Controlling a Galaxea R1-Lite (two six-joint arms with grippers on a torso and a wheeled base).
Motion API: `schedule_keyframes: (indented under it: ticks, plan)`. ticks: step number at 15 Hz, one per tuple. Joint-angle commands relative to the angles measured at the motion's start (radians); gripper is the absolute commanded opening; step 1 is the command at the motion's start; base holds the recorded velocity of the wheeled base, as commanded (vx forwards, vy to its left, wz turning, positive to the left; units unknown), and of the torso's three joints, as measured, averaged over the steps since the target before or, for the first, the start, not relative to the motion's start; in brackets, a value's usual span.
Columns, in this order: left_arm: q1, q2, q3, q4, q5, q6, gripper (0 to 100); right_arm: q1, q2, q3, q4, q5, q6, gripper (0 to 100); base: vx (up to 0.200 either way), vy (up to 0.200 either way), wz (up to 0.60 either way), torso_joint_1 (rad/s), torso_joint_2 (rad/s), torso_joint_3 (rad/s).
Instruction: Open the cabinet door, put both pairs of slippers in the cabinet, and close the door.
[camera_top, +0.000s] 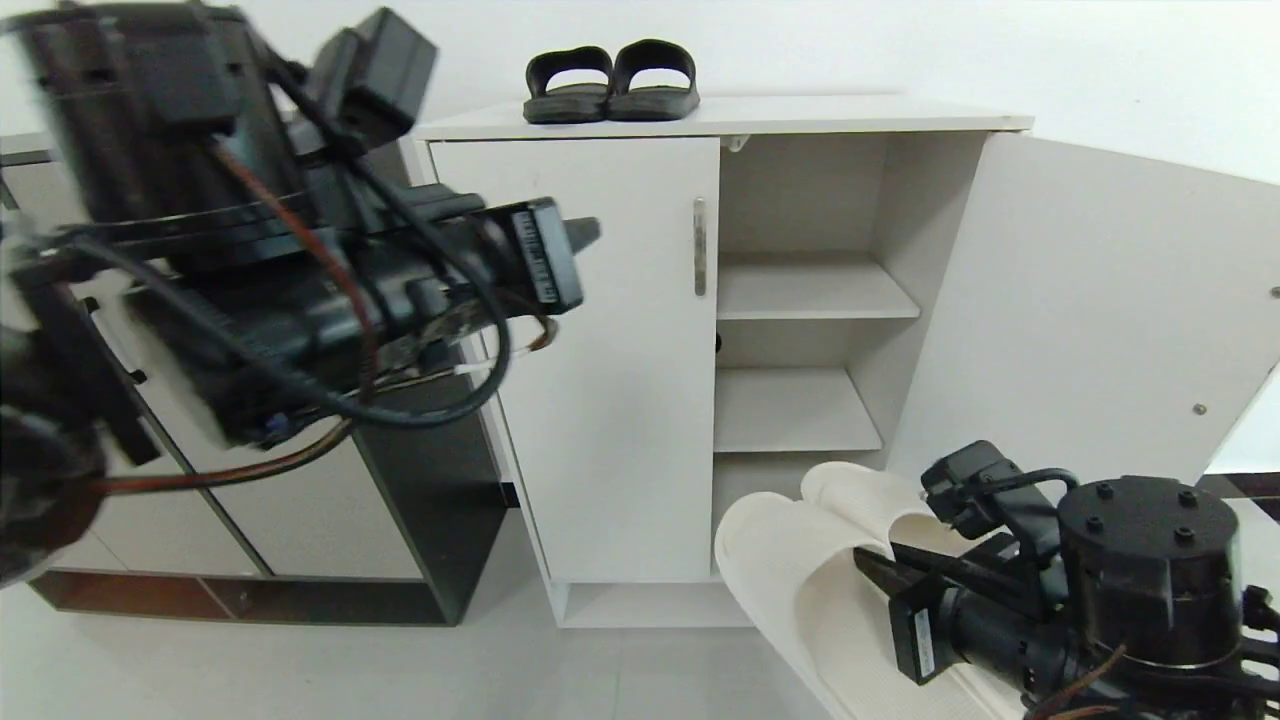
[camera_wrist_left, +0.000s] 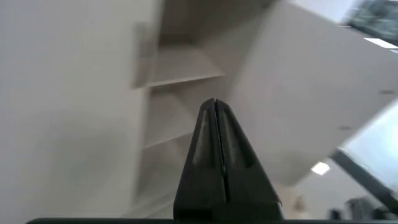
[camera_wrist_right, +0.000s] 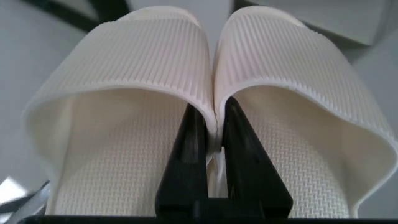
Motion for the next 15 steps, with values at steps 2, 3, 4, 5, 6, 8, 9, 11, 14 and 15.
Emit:
schedule_keyframes:
  ticks: [2, 3, 4, 5, 6, 8, 9, 11, 14, 15]
  plan:
    - [0.336, -0.601, 0.546, 0.026, 0.100, 0.084, 0, -0.026, 0.076, -0.070, -0.001, -0.139, 0.001, 0, 0.000, 0.000, 0.00, 0.000, 0.00, 0.000]
    - [0.402, -0.779, 0.654, 0.070, 0.137, 0.097, 0, -0.026, 0.076, -0.061, 0.000, -0.142, 0.001, 0, 0.000, 0.000, 0.00, 0.000, 0.00, 0.000]
    - [0.460, -0.951, 0.727, 0.158, 0.160, 0.097, 0, -0.027, 0.073, -0.053, -0.001, -0.142, 0.002, 0, 0.000, 0.000, 0.00, 0.000, 0.00, 0.000]
    - [0.512, -1.124, 0.776, 0.305, 0.172, 0.097, 0, -0.030, 0.069, -0.047, -0.001, -0.142, 0.004, 0, 0.000, 0.000, 0.00, 0.000, 0.00, 0.000]
    - [0.557, -1.299, 0.797, 0.506, 0.172, 0.098, 0, -0.035, 0.066, -0.045, -0.001, -0.144, 0.004, 0, 0.000, 0.000, 0.00, 0.000, 0.00, 0.000]
    - [0.618, -1.450, 0.799, 0.742, 0.161, 0.091, 0, -0.035, 0.063, -0.045, -0.001, -0.142, -0.001, 0, 0.000, 0.000, 0.00, 0.000, 0.00, 0.000]
    - [0.630, -1.482, 0.839, 0.741, 0.109, 0.089, 0, -0.035, 0.064, -0.039, -0.001, -0.142, -0.001, 0, 0.000, 0.000, 0.00, 0.000, 0.00, 0.000]
    - [0.632, -1.485, 0.901, 0.699, -0.001, 0.095, 0, -0.035, 0.067, -0.038, -0.001, -0.141, 0.001, 0, 0.000, 0.000, 0.00, 0.000, 0.00, 0.000]
    - [0.632, -1.485, 1.049, 0.474, -0.130, 0.111, 0, -0.032, 0.073, -0.041, -0.001, -0.131, 0.002, 0, 0.000, 0.000, 0.00, 0.000, 0.00, 0.000]
    - [0.632, -1.485, 1.050, 0.466, -0.159, 0.140, 0, -0.024, 0.078, -0.041, -0.001, -0.133, 0.001, 0, 0.000, 0.000, 0.00, 0.000, 0.00, 0.000]
